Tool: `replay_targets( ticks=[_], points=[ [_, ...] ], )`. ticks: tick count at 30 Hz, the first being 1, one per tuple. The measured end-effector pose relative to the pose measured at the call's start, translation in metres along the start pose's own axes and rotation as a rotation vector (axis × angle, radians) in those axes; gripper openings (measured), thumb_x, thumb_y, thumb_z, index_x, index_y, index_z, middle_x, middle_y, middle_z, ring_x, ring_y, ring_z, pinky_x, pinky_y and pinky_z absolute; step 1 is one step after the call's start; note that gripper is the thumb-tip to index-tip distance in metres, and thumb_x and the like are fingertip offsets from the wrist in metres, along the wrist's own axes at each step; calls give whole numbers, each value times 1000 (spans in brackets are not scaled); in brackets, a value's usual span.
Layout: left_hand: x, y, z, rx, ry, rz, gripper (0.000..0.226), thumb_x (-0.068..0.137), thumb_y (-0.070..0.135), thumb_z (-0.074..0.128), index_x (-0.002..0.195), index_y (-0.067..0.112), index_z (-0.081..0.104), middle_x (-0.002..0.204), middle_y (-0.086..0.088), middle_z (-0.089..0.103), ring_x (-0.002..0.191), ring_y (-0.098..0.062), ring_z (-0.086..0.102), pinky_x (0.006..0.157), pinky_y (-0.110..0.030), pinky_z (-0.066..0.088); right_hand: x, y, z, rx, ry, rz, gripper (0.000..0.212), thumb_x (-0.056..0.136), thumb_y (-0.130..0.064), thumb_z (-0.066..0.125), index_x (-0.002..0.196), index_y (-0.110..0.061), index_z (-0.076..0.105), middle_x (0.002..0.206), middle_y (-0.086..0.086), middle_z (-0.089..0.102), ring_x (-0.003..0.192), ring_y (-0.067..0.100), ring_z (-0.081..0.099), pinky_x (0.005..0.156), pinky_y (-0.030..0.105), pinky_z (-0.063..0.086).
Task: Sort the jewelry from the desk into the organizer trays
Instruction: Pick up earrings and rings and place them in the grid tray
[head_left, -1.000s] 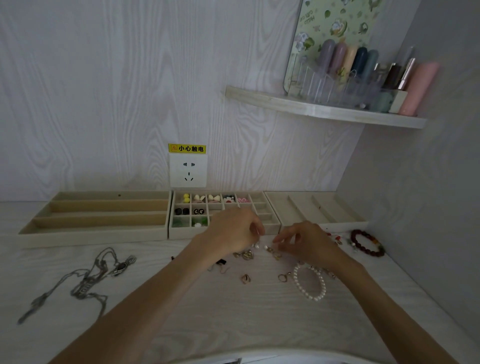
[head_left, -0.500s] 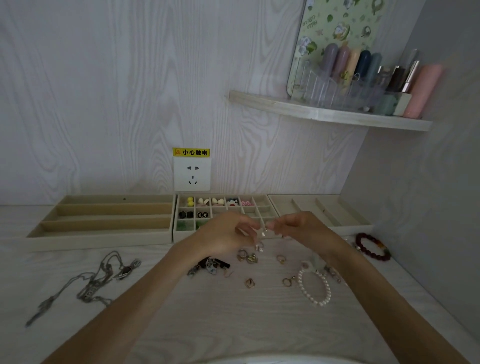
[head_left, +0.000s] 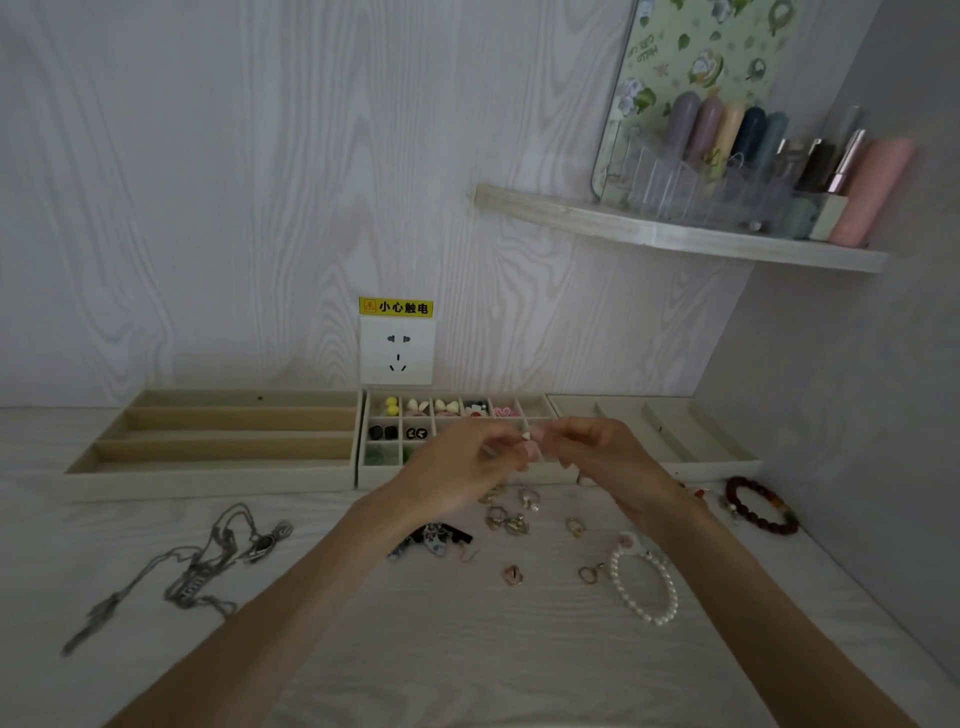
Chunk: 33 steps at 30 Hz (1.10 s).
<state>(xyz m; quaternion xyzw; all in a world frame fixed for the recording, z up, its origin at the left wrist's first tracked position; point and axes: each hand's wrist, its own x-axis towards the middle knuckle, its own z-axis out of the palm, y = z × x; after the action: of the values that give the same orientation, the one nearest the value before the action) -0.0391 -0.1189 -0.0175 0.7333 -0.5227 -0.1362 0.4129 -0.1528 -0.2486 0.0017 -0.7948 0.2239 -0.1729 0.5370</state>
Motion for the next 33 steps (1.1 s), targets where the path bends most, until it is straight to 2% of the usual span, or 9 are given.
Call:
replay_targets(
  ticks=[2, 5, 10, 14, 16, 19, 22, 26, 33],
  points=[
    [1, -4, 1, 17, 4, -10, 22, 93, 42, 51, 90, 26, 67, 88, 12, 67, 83, -4, 62, 82, -35, 53, 0, -1, 3, -33, 67, -75, 4, 82, -21, 70, 83, -25, 70, 70, -11, 60, 55, -12, 53, 53, 1, 38],
    [3, -6, 1, 34, -16, -24, 20, 93, 42, 50, 89, 30, 65, 90, 12, 66, 80, -2, 60, 81, -32, 52, 3, 1, 5, -113, 116, -147, 9, 81, -17, 71, 77, -26, 69, 67, -11, 60, 51, -13, 51, 52, 2, 38],
    [9, -3, -4, 76, -43, -57, 20, 95, 38, 48, 91, 28, 65, 97, 12, 67, 75, 5, 56, 77, -26, 48, 6, 0, -1, -216, 164, -206, 13, 86, -26, 64, 77, -35, 66, 77, -11, 66, 64, -13, 54, 60, 2, 40],
    [12, -6, -7, 99, -49, -85, 24, 94, 42, 48, 104, 28, 66, 110, 9, 66, 81, -2, 56, 82, -29, 46, 7, -3, 0, -252, 60, -178, 9, 87, -28, 63, 87, -28, 71, 79, -18, 66, 73, 1, 58, 59, 3, 41],
    [13, -7, -8, 142, -50, -90, 33, 94, 45, 47, 116, 27, 64, 111, 10, 65, 83, -4, 56, 83, -31, 48, 9, -2, 2, -231, 38, -170, 8, 86, -30, 63, 87, -31, 71, 82, -11, 70, 76, 14, 62, 59, 5, 42],
    [12, -8, -14, 189, -73, -60, 32, 95, 44, 46, 115, 27, 64, 99, 10, 65, 72, 2, 53, 73, -27, 47, 14, 0, 5, -221, 42, -188, 5, 81, -34, 67, 83, -34, 71, 85, 4, 74, 79, 28, 61, 58, 11, 44],
    [15, -9, -22, 203, -81, -56, 28, 94, 41, 49, 113, 27, 65, 106, 11, 66, 89, -5, 59, 85, -33, 50, 23, -1, 9, -148, 59, -193, 14, 77, -25, 73, 91, -21, 75, 84, 2, 74, 65, 11, 60, 57, 7, 43],
    [24, -19, -39, 207, -45, -88, 24, 92, 41, 54, 109, 30, 68, 100, 15, 66, 87, -4, 61, 80, -29, 52, 48, -8, 19, -199, 57, -249, 15, 75, -19, 76, 89, -13, 76, 77, -4, 71, 59, -6, 56, 59, 6, 42],
    [41, -51, -72, 262, 22, -216, 26, 91, 32, 56, 116, 33, 62, 110, 16, 62, 95, -5, 58, 90, -33, 48, 90, -24, 21, -529, 36, -312, 10, 73, -31, 76, 82, -27, 76, 71, -12, 65, 52, 0, 51, 56, 12, 36]
  ],
)
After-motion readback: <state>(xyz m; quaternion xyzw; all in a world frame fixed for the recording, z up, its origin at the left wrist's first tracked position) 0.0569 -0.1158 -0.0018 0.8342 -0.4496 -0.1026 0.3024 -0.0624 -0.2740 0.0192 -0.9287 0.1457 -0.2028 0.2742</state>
